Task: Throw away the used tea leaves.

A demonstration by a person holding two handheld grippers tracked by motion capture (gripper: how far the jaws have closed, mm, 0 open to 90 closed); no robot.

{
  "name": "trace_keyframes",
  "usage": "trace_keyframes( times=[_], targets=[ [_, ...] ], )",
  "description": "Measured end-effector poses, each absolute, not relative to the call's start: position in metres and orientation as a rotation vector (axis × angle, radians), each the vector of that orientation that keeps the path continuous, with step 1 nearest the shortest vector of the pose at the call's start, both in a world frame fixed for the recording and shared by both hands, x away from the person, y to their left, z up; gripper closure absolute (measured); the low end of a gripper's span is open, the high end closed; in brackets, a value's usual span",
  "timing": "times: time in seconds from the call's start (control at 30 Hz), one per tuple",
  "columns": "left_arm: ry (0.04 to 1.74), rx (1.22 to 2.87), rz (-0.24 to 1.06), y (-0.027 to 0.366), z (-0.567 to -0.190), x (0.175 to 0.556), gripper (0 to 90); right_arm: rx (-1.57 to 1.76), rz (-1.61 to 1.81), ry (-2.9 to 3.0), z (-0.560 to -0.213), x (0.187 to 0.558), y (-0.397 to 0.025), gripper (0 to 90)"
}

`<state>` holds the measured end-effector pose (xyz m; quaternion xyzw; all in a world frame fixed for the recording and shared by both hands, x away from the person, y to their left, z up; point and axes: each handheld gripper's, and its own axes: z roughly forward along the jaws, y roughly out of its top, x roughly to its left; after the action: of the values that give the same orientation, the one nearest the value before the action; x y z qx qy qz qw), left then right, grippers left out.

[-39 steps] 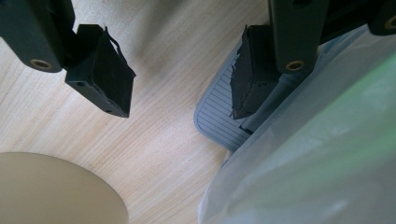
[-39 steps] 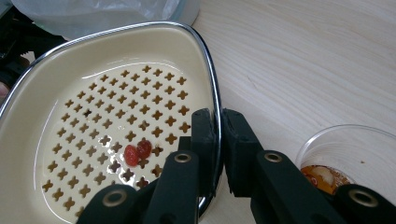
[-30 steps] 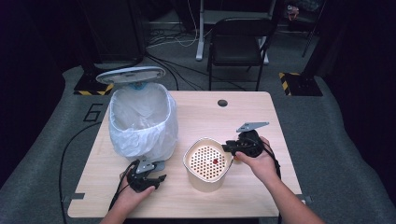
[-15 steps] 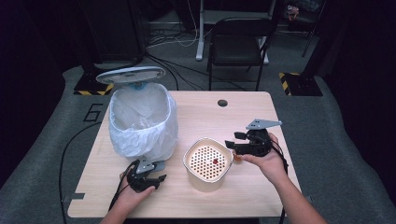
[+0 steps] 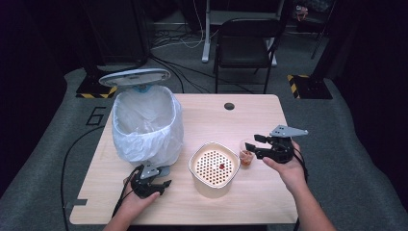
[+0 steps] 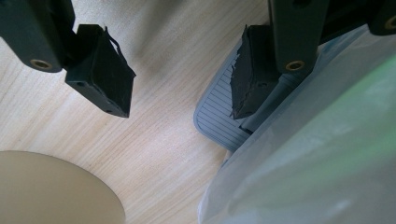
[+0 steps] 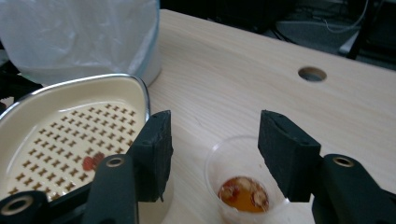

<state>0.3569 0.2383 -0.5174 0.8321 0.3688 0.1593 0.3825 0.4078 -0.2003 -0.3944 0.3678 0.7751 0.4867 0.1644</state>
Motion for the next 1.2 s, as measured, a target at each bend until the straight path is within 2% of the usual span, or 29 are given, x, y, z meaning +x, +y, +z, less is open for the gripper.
trace_keyframes(
  times=[0.4,0.8,1.2],
  targets=[
    [0.941,2.128,0.400,0.239,-0.517,0.357,38.9,1.190,1.309,2.138,-0.438,0.418,-0.233,29.5],
    [0.943,2.126,0.402,0.239,-0.517,0.357,38.9,1.182,1.294,2.204,-0.458,0.421,-0.228,15.4],
    [0.942,2.127,0.401,0.239,-0.517,0.357,38.9,1.149,1.260,2.261,-0.472,0.429,-0.208,15.2]
  ],
)
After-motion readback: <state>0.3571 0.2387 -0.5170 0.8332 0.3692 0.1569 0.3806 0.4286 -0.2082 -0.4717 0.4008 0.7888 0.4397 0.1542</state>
